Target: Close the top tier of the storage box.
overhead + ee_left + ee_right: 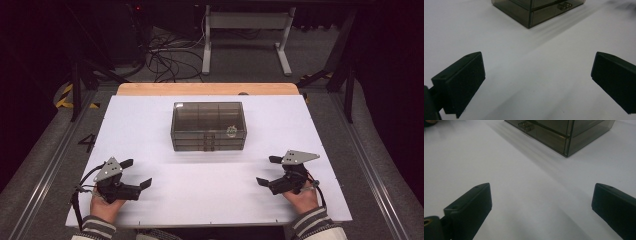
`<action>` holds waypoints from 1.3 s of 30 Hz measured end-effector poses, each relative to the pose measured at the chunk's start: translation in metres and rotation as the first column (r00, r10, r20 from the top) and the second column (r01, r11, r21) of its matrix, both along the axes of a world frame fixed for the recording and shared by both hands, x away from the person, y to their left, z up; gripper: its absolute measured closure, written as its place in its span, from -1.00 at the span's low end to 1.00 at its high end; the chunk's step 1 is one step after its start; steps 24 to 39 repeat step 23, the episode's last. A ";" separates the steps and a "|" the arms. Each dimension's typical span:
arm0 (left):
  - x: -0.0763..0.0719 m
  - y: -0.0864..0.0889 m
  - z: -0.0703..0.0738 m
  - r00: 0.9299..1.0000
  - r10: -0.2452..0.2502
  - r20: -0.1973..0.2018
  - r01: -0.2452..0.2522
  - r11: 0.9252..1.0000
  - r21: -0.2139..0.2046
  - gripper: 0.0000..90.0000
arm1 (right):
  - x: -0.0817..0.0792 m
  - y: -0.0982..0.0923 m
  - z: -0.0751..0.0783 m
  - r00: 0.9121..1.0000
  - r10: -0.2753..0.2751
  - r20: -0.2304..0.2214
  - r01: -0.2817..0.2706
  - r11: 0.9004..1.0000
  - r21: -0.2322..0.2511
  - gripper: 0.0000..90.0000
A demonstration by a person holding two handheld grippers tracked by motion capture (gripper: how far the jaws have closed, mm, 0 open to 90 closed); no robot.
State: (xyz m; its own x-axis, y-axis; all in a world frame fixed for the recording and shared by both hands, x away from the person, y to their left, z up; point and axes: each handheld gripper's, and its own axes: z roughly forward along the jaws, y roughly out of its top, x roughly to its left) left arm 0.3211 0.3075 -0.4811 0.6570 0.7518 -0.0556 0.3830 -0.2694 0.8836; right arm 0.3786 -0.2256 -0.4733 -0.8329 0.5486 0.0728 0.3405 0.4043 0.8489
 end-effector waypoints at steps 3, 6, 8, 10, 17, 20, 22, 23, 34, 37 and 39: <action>0.001 0.000 0.000 1.000 0.001 0.001 -0.001 1.000 -0.006 -1.00 | 0.000 0.000 0.000 1.000 0.001 0.001 -0.001 1.000 -0.001 -0.92; 0.001 0.001 0.000 1.000 0.001 -0.002 -0.001 1.000 -0.008 -1.00 | 0.000 0.000 0.000 1.000 -0.001 0.001 0.001 1.000 -0.001 -0.92; 0.001 0.001 0.000 1.000 0.004 0.000 -0.004 1.000 -0.006 -1.00 | 0.000 0.000 0.000 1.000 -0.001 0.001 0.001 1.000 0.000 -0.92; 0.001 0.001 0.000 1.000 0.005 -0.006 -0.006 1.000 -0.017 -1.00 | 0.000 0.000 0.000 1.000 -0.001 0.001 0.001 1.000 0.000 -0.92; 0.001 0.004 0.002 1.000 0.011 -0.009 -0.011 0.999 -0.044 -1.00 | 0.000 0.000 0.000 1.000 0.001 0.003 -0.001 1.000 0.001 -0.92; 0.001 0.004 0.002 1.000 0.011 -0.009 -0.011 0.999 -0.042 -1.00 | 0.000 0.000 0.000 1.000 0.001 0.004 -0.001 1.000 0.000 -0.92; 0.000 0.004 0.002 1.000 0.015 -0.004 -0.016 0.999 -0.041 -1.00 | 0.000 0.000 0.000 1.000 0.001 0.004 -0.001 1.000 0.000 -0.93; 0.000 0.004 0.002 1.000 0.019 0.003 -0.019 0.999 -0.037 -1.00 | 0.000 0.000 0.000 1.000 0.002 0.004 -0.002 1.000 0.000 -0.93; 0.000 0.004 0.002 1.000 0.019 0.003 -0.019 0.999 -0.037 -1.00 | 0.000 0.000 0.000 1.000 0.002 0.004 -0.002 1.000 0.000 -0.93; 0.000 0.004 0.002 1.000 0.019 0.003 -0.019 0.999 -0.037 -1.00 | 0.000 0.000 0.000 1.000 0.002 0.004 -0.002 1.000 0.000 -0.93; 0.000 0.004 0.002 1.000 0.019 0.003 -0.019 0.999 -0.037 -1.00 | 0.000 0.000 0.000 1.000 0.002 0.004 -0.002 1.000 0.000 -0.93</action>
